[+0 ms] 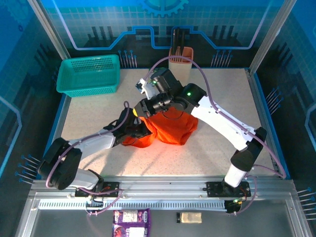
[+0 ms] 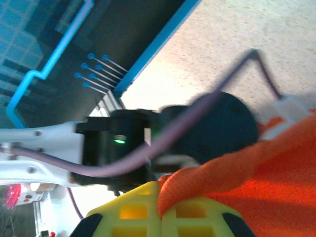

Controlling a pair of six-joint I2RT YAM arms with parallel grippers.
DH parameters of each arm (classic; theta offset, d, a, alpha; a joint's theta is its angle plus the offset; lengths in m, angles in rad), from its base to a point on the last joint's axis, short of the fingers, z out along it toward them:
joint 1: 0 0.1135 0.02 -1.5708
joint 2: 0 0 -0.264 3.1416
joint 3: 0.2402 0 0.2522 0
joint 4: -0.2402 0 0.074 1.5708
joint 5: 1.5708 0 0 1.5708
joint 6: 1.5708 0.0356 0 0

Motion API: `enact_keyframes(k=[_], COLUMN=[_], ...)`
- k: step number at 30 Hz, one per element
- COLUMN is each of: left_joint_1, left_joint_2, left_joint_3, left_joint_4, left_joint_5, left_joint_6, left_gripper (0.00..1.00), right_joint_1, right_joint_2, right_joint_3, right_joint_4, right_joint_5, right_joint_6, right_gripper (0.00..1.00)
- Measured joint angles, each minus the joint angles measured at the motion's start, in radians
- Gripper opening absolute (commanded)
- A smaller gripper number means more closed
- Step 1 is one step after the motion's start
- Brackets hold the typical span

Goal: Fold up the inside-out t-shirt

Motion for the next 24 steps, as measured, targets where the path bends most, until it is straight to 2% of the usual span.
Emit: enact_keyframes(k=[7,11,18,24], left_joint_1=[-0.081,-0.095,-0.113,-0.192], left_joint_2=[0.153,0.227,0.335,0.441], left_joint_3=[0.194,0.248,0.362,0.567], left_joint_4=[0.072,0.076,0.043,-0.108], left_joint_5=[-0.053,-0.083,-0.105,-0.080], left_joint_6=[0.045,0.068,0.138,0.328], left_gripper=[0.42,0.52,0.58,0.59], right_joint_1=[0.083,0.114,0.122,0.121], right_joint_2=[0.030,0.029,0.009,-0.013], right_joint_3=[0.209,0.288,0.296,0.265], right_joint_4=[-0.092,-0.119,-0.139,-0.167], right_joint_5=[0.037,0.052,0.085,0.122], right_joint_6=[0.000,0.000,-0.004,-0.014], right_gripper=[0.00,0.00,0.00,0.00])
